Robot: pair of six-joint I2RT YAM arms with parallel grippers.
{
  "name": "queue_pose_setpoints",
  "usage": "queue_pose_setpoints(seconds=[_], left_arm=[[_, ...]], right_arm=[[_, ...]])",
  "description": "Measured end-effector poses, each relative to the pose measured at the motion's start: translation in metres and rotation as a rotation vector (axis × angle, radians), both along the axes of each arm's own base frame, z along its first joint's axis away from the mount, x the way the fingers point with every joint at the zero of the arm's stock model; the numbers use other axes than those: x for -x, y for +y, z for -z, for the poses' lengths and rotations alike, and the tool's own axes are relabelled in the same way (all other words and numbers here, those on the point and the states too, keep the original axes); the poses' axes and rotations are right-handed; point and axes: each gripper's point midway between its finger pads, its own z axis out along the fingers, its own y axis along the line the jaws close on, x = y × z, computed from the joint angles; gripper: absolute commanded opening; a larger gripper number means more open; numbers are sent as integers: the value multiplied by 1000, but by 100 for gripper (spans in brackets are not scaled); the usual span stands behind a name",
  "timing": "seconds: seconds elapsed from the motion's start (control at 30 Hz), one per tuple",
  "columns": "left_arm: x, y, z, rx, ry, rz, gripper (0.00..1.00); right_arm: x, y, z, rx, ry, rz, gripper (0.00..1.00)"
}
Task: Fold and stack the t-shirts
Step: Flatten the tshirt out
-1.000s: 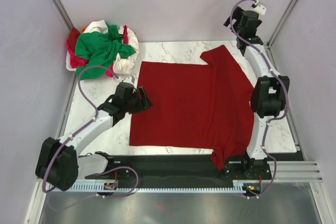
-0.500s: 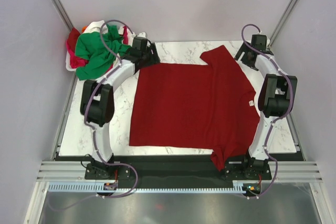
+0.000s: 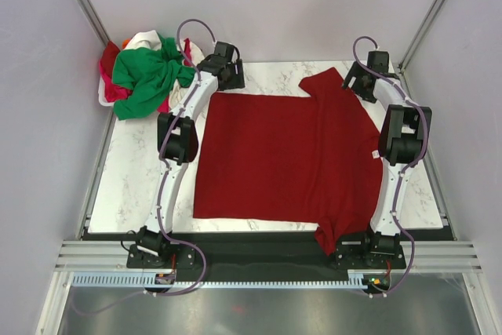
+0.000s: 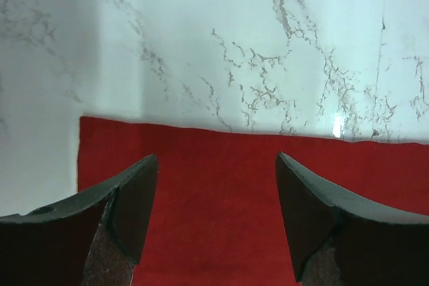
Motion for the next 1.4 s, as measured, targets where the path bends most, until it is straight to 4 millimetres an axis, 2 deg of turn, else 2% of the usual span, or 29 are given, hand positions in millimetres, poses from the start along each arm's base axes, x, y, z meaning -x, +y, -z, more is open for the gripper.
queue_pose_setpoints(seconds=[0.13,0.23,0.37,0.47,0.5,0.57,0.6,0.67,0.7,0.83,0.9,0.97,1.03,1.07,1.13,1.17,1.2,1.4], left_arm=[[6,9,-5,-36,23,-6,76],[14,13,1,-56,62,-1,76],[25,15,21,-79,127,18,77],[32,18,41,-107,175,34,71],[31,17,38,-101,173,39,58],[30,16,37,-103,168,46,47],[29,16,39,-105,168,50,24],[26,16,41,-113,161,58,6],[25,16,41,-114,158,63,2],[24,17,41,-120,156,68,2],[24,17,41,-124,155,68,2],[23,19,41,-130,154,64,2],[23,21,41,-133,153,60,2],[22,22,41,-133,153,57,2],[21,26,41,-133,153,50,2],[20,29,41,-134,153,44,2],[19,32,41,-133,153,40,2],[14,52,41,-139,153,1,2]], right_arm=[[0,4,1,-15,0,-15,94],[2,4,5,-21,8,-17,94],[12,5,20,-29,40,-23,94],[11,5,20,-36,32,-25,94],[11,5,20,-38,31,-25,93],[10,4,20,-40,30,-26,94],[11,3,20,-40,30,-24,94],[10,3,20,-39,29,-24,93],[10,3,20,-39,29,-23,93],[11,-1,20,-40,30,-16,90],[11,-3,20,-41,32,-10,81],[7,-8,21,-39,31,-4,64],[0,-10,24,-39,28,0,47],[-2,-11,26,-43,27,6,34],[-8,-12,28,-51,20,4,18],[-9,-11,30,-60,21,5,4],[-11,-11,31,-66,17,4,0],[-17,-9,31,-90,6,5,0]])
